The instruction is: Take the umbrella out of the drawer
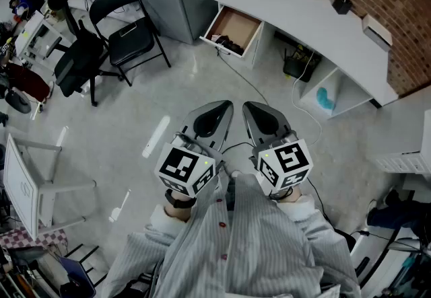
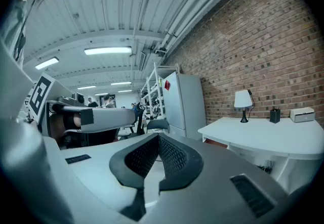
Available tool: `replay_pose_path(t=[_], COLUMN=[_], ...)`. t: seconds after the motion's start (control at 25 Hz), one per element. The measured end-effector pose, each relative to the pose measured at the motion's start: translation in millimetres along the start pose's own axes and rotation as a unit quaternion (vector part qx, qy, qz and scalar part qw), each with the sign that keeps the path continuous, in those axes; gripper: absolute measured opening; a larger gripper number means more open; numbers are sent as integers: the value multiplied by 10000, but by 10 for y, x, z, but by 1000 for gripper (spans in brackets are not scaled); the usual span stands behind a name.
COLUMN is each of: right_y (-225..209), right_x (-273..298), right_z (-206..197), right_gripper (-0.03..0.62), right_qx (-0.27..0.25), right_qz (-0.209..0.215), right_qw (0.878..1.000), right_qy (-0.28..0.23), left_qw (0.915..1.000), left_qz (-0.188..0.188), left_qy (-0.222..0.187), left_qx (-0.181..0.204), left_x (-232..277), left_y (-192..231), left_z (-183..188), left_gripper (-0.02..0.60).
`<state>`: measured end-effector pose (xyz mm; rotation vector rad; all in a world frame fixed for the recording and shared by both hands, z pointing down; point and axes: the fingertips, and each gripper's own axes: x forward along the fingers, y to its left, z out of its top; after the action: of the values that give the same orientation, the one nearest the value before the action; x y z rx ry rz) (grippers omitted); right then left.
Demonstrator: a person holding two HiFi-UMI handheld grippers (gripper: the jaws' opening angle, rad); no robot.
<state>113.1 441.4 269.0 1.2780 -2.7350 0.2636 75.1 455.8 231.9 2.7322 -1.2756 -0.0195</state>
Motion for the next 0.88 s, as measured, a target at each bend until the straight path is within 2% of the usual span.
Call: replay_pose_path(t=[0.64,0.88], right_y=[-41,-127], right_x=[-375,-388], right_z=[-117,-149], right_gripper=[35,35], right_qx=[-111,-45], right_qz=[21,-21], right_qw=[9999,10000], right_qy=[-41,-41], left_qw=[9999,9998], left_qz=[65,132], left_qy=[-3,39], left_qx=[95,109], left_x=[-48,-12], left_y=[-390,-366], left_z=[-90,-103], left_gripper=[9,8])
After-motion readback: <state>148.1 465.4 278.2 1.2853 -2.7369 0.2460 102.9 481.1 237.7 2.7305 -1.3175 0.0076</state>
